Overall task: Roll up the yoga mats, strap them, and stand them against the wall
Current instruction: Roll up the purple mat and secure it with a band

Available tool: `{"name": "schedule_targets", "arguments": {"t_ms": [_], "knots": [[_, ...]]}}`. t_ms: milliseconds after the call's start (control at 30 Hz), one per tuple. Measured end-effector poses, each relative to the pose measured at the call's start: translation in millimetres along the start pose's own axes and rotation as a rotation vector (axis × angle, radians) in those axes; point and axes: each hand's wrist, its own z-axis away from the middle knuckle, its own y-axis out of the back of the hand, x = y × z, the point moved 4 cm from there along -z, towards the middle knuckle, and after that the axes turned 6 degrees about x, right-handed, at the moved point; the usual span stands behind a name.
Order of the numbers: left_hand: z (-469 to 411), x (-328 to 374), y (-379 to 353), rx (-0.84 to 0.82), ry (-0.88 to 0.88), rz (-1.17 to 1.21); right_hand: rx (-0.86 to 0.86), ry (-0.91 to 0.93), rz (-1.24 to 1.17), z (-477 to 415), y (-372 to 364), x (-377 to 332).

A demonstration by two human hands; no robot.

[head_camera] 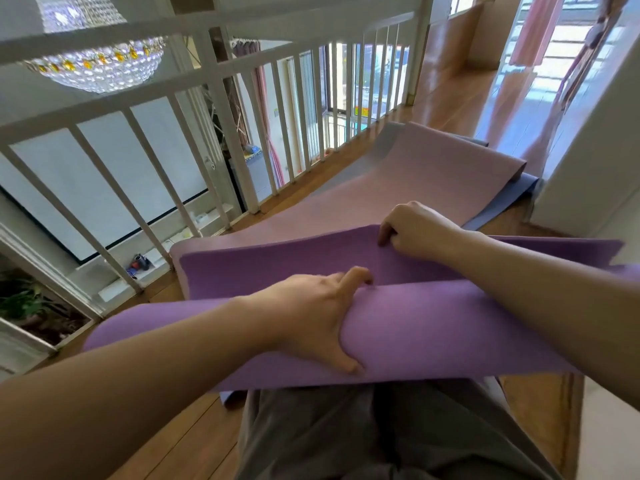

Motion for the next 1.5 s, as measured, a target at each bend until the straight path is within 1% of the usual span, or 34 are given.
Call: {"name": "schedule_targets", "arguments": {"t_ms": [67, 167, 300, 400, 533, 600, 667, 800, 833, 900, 967, 1033, 1100, 1167, 1267, 1400, 1500], "knots": [[-6.5, -0.4, -0.1, -0.026, 0.015, 0.013, 0.009, -0.034, -0.023, 0.2, -6.5, 4.1], [-12.2, -2.7, 1.7, -0.028, -0.01, -0.003, 0.017, -0.06, -0.029, -1.0, -9.8, 8.3], [-12.1, -7.4, 6.1, 0.081, -0.032, -0.156, 0.021, -0.075, -0.04, -0.8, -8.7, 10.6], [-11.8, -4.1, 7.5, 0.121, -0.034, -0.219, 0.018, -0.072, -0.042, -1.4, -9.7, 10.4], [-14.9, -9.5, 9.2, 0.124, 0.009, -0.105, -0.004, -0.081, -0.047, -3.1, -12.6, 12.0], [-15.0, -9.3, 8.7, 0.141, 0.015, -0.086, -0.008, -0.094, -0.057, -4.2, -13.9, 14.3], [-12.0, -4.6, 4.9, 0.176, 0.03, -0.122, -0.008, -0.098, -0.065, -4.7, -15.2, 16.6], [-8.5, 3.8, -14.5, 0.16, 0.074, -0.258, -0.023, -0.103, -0.063, -5.4, -15.3, 16.2], [-9.4, 2.7, -16.6, 0.181, 0.075, -0.272, -0.023, -0.101, -0.063, -5.4, -13.7, 14.6], [-9.8, -1.0, -12.5, 0.249, 0.052, -0.246, -0.022, -0.095, -0.074, -3.5, -7.5, 10.4], [-4.9, -2.8, -3.7, 0.278, 0.018, -0.179, -0.066, -0.071, -0.085, 2.9, -1.5, 3.3], [2.8, -4.8, -0.2, 0.238, -0.016, -0.132, -0.164, -0.04, -0.088, 13.5, -2.2, -5.4], [7.5, -8.2, -2.3, 0.128, -0.025, -0.109, -0.27, -0.024, -0.098, 24.1, -11.7, -11.4], [5.4, -13.3, -5.1, 0.049, -0.021, -0.078, -0.312, -0.041, -0.124, 28.8, -18.7, -11.1], [-1.7, -21.7, -4.3, 0.037, -0.02, -0.031, -0.331, -0.103, -0.197, 28.8, -15.4, -4.2], [-4.5, -28.8, -5.3, 0.059, -0.035, -0.074, -0.394, -0.1, -0.253, 31.8, -9.7, -1.3], [-7.7, -29.6, -6.4, 0.022, -0.016, -0.063, -0.4, -0.076, -0.247, 34.2, -6.2, -2.0]]}}
